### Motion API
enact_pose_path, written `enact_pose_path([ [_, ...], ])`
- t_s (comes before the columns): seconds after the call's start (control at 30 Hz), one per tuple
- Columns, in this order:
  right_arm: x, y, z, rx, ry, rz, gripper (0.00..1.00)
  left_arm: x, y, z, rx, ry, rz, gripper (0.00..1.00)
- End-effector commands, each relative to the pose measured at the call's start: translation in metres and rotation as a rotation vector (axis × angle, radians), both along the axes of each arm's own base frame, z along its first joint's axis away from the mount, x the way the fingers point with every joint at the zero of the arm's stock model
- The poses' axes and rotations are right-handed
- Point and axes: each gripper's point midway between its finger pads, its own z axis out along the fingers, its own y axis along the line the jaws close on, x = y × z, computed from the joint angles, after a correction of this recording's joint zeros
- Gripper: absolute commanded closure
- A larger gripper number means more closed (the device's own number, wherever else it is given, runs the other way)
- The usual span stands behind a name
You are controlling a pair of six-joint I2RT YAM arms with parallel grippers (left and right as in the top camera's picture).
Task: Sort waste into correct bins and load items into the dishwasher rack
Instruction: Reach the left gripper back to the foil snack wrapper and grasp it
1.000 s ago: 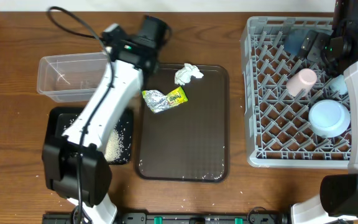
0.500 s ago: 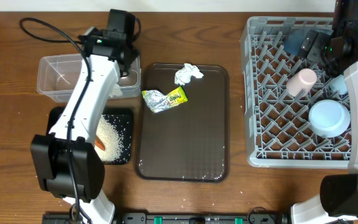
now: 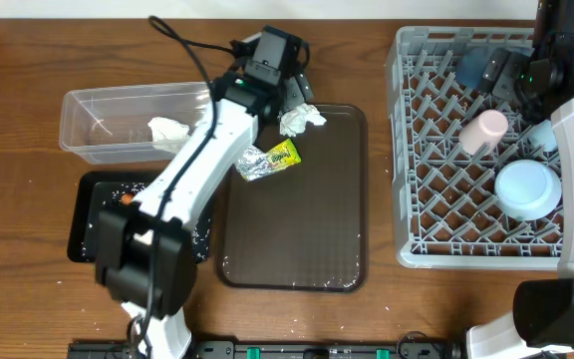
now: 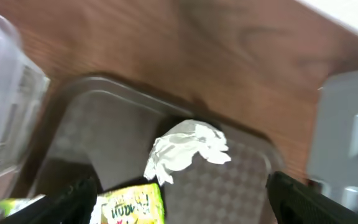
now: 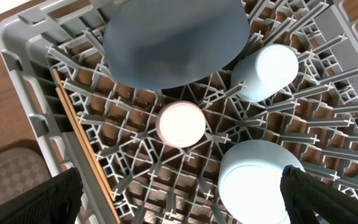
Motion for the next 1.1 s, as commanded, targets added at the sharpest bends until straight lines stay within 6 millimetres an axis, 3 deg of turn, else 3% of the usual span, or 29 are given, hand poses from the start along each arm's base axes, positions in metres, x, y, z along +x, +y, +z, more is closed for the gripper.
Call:
enact_pose_path([
  [0.0,-0.001,-0.003,0.011,-0.011,-0.028,-0.018,0.01,0.000,-0.006,-0.047,0.029,0.092,-0.080,0.11],
  [0.2,-0.001,-0.003,0.011,-0.012,-0.028,-0.018,0.01,-0.004,-0.011,-0.103,0.065,0.192,-0.121,0.10],
  [0.4,-0.001,-0.003,0.011,-0.012,-0.028,-0.018,0.01,-0.004,-0.012,-0.123,0.078,0.216,-0.127,0.14],
  [0.53,-0.001,-0.003,0.011,-0.011,-0.028,-0.018,0.01,-0.003,-0.012,-0.123,0.077,0.212,-0.128,0.45],
  [0.63,-0.001,-0.003,0.011,-0.011,-0.028,-0.018,0.01,-0.004,-0.012,-0.123,0.077,0.216,-0.128,0.88],
  [0.67,-0.001,-0.003,0.011,-0.011,-0.028,-0.018,0.01,-0.004,-0.011,-0.121,0.077,0.216,-0.127,0.94],
  [0.83,-0.001,-0.003,0.011,-0.011,-0.028,-0.018,0.01,-0.003,-0.012,-0.091,0.061,0.170,-0.128,0.94],
  [0.97,-0.001,-0.003,0.011,-0.012,-0.028,-0.018,0.01,0.003,-0.007,-0.032,0.037,0.049,-0.109,0.94],
  [1.07,-0.001,-0.003,0.011,-0.011,-0.028,-0.018,0.01,0.007,0.017,0.020,0.081,-0.072,-0.036,0.94],
])
